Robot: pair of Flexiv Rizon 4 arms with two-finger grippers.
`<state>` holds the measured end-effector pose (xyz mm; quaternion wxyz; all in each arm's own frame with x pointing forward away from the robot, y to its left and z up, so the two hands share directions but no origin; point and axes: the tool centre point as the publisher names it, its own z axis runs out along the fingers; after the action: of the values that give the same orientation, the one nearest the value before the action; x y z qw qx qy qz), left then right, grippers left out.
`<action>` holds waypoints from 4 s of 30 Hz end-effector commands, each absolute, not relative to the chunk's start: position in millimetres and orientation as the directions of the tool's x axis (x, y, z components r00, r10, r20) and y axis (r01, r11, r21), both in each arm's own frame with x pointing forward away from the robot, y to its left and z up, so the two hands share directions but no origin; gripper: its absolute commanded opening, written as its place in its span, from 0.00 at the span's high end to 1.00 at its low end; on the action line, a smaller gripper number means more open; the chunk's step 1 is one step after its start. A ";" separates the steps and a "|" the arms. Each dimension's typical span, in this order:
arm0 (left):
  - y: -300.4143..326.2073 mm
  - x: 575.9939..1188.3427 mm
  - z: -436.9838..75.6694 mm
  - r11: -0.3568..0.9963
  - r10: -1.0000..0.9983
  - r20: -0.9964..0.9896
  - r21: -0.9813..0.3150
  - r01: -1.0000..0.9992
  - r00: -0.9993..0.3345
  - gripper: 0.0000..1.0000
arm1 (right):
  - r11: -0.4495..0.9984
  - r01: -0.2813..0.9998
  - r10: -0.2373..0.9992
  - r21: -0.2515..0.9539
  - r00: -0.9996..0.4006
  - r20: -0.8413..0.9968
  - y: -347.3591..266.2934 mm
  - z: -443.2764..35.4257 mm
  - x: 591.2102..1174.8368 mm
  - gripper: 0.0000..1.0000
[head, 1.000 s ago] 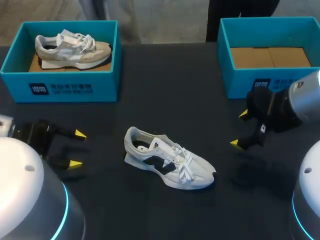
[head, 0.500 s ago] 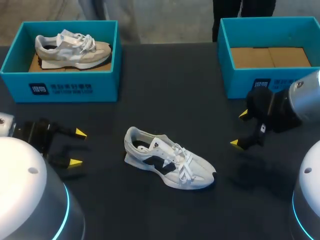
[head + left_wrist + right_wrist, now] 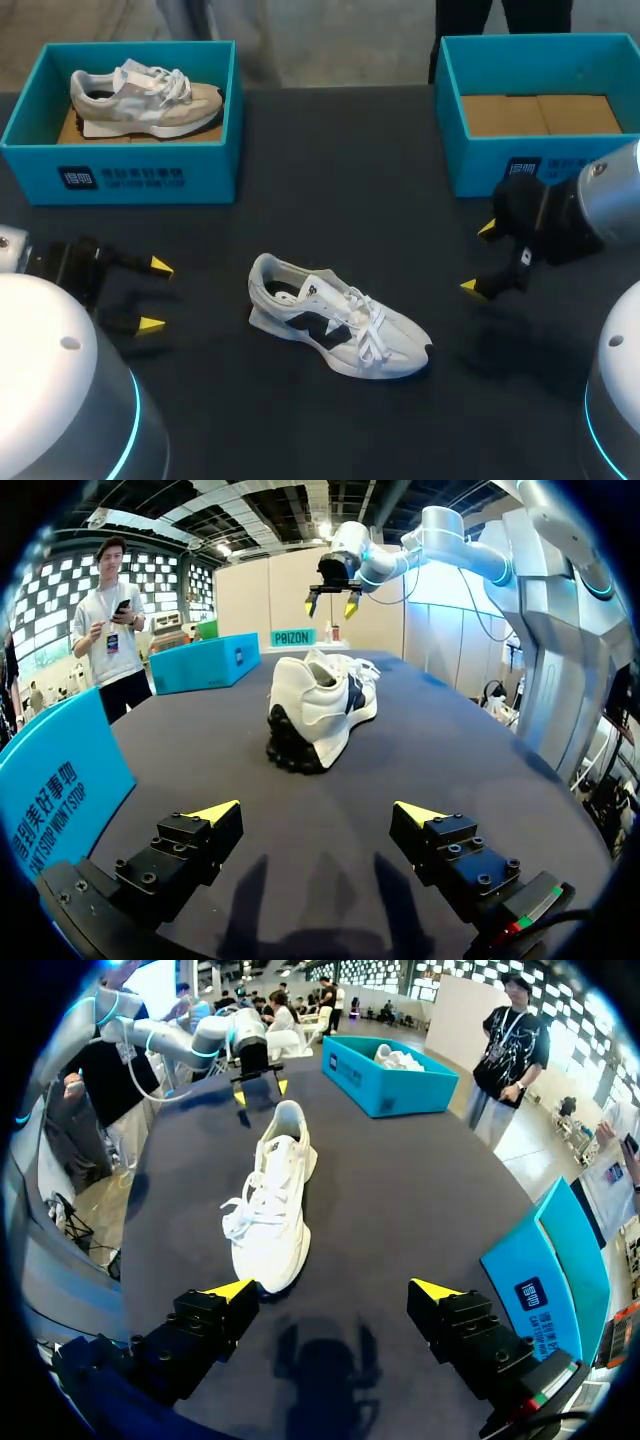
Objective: Take the shoe out of the shoebox, open the shoe tongue, remove and reinsert the insole, then place the shoe into the shoebox
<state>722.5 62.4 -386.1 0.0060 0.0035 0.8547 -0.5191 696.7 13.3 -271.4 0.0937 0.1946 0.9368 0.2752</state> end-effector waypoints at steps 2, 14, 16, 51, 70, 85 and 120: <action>52.2 736.1 -391.5 0.457 0.037 -0.010 -0.889 0.026 -0.999 0.00 | 0.774 0.314 0.418 0.550 -0.906 -0.071 14.8 -272.6 696.3 0.00; 14.9 752.4 -389.0 0.445 0.154 -0.035 -0.890 0.101 -0.987 0.00 | 0.774 0.314 0.418 0.550 -0.906 -0.071 14.8 -272.6 696.3 0.00; 9.9 753.2 -389.1 0.448 0.161 -0.041 -0.887 0.110 -0.986 0.00 | 0.774 0.314 0.418 0.550 -0.906 -0.071 14.8 -272.6 696.3 0.00; -49.1 771.3 -391.3 0.425 0.347 -0.039 -0.884 0.194 -0.937 0.00 | 0.774 0.314 0.418 0.550 -0.906 -0.071 14.8 -272.6 696.3 0.00; -44.9 774.2 -386.5 0.398 0.349 -0.026 -0.901 0.173 -0.937 0.00 | 0.774 0.314 0.418 0.550 -0.906 -0.071 14.8 -272.6 696.3 0.00; -59.2 767.0 -387.4 0.379 0.387 -0.026 -0.906 0.185 -0.922 0.00 | 0.774 0.314 0.418 0.550 -0.906 -0.071 14.8 -272.6 696.3 0.00; -102.7 739.9 -400.5 0.349 0.463 0.005 -0.920 0.177 -0.886 0.00 | 0.774 0.314 0.418 0.550 -0.906 -0.071 14.8 -272.6 696.3 0.00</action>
<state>741.1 -100.6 -399.0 -0.1323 0.1972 0.8092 -0.5375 696.8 13.4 -271.6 0.0937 0.1945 0.9368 0.2754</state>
